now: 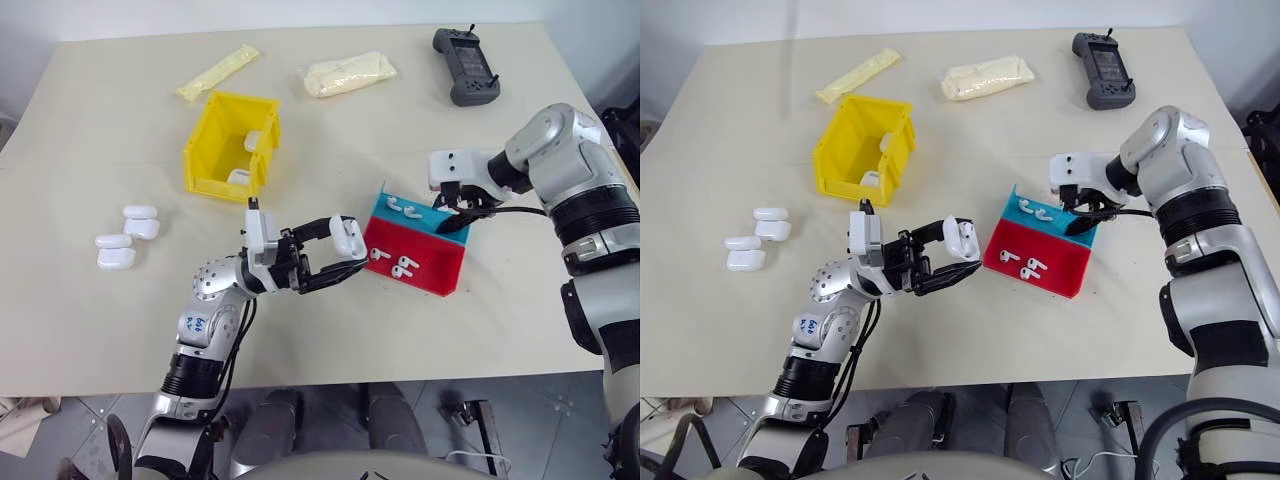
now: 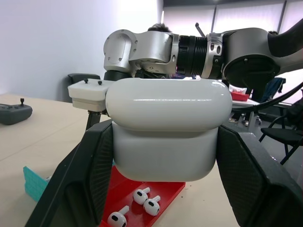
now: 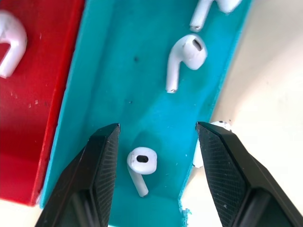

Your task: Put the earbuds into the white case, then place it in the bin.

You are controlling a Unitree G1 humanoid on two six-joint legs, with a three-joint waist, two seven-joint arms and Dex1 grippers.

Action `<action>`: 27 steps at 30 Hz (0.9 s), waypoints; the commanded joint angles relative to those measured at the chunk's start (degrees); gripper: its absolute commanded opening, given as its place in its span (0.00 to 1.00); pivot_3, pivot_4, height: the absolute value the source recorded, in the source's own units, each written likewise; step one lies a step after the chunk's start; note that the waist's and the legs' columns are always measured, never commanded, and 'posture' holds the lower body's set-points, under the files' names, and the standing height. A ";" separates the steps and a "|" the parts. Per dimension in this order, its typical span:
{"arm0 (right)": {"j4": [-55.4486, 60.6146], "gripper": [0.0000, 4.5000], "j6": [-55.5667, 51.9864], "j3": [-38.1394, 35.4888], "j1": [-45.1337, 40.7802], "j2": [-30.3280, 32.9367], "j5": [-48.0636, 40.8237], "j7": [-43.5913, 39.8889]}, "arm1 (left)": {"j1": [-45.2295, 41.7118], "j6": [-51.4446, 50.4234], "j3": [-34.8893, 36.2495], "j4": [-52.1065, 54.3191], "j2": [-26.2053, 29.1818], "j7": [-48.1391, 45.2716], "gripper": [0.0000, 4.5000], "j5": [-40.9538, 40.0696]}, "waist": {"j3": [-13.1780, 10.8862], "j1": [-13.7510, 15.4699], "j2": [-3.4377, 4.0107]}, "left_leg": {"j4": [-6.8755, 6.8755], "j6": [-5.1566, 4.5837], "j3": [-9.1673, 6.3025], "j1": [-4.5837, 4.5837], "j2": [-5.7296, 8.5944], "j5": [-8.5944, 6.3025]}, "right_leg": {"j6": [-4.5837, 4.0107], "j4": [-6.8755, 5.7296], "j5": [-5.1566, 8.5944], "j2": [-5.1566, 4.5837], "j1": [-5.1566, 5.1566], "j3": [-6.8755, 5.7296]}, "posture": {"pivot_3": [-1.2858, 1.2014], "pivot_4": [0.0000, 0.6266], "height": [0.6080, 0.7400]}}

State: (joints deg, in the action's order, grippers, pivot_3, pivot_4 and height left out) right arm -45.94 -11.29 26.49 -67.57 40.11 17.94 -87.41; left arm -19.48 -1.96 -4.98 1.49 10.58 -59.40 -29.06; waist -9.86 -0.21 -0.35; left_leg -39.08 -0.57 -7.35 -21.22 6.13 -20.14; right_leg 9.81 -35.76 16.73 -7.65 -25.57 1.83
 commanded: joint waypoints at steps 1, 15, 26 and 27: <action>3.60 0.60 -2.02 -0.71 1.05 2.59 -0.99 -5.03 | -0.08 1.21 0.31 1.22 -0.39 0.21 0.62 -0.61 | 0.00 0.10 0.00 | 0.00 0.00 0.00 0.00 0.00 0.00 | 0.00 0.00 0.00 0.00 0.00 0.00 | 0.52 0.24 1.00; 5.86 0.60 -2.83 1.25 1.96 4.51 0.89 -4.27 | -0.22 1.57 0.00 0.49 -1.53 0.38 0.62 -0.44 | 0.00 0.09 0.00 | -0.02 0.01 0.01 -0.01 0.02 0.00 | 0.00 0.00 0.00 -0.02 -0.01 0.00 | 0.52 0.24 1.00; 3.34 0.60 -0.35 3.83 1.12 4.08 3.63 -3.58 | -0.73 1.69 0.02 -0.26 -2.14 0.12 0.62 -0.32 | 0.00 0.11 0.00 | -0.03 0.00 0.01 -0.01 0.02 0.00 | 0.00 0.00 0.00 -0.02 0.00 0.00 | 0.52 0.24 1.00; 3.24 0.56 0.07 4.06 1.09 4.07 3.87 -3.80 | -0.75 1.70 0.05 -0.30 -2.14 0.08 0.62 -0.33 | 0.00 0.11 0.00 | -0.03 0.00 0.01 -0.01 0.02 0.00 | 0.00 0.00 0.00 -0.02 0.00 0.00 | 0.52 0.24 1.00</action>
State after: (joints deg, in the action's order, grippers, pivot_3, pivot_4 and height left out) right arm -42.36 -12.05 29.69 -65.79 43.57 20.63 -87.55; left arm -19.59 -1.62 -5.03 1.00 8.79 -59.28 -29.05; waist -9.86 -0.10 -0.35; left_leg -39.11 -0.57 -7.34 -21.23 6.16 -20.14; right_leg 9.81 -35.76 16.73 -7.68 -25.57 1.84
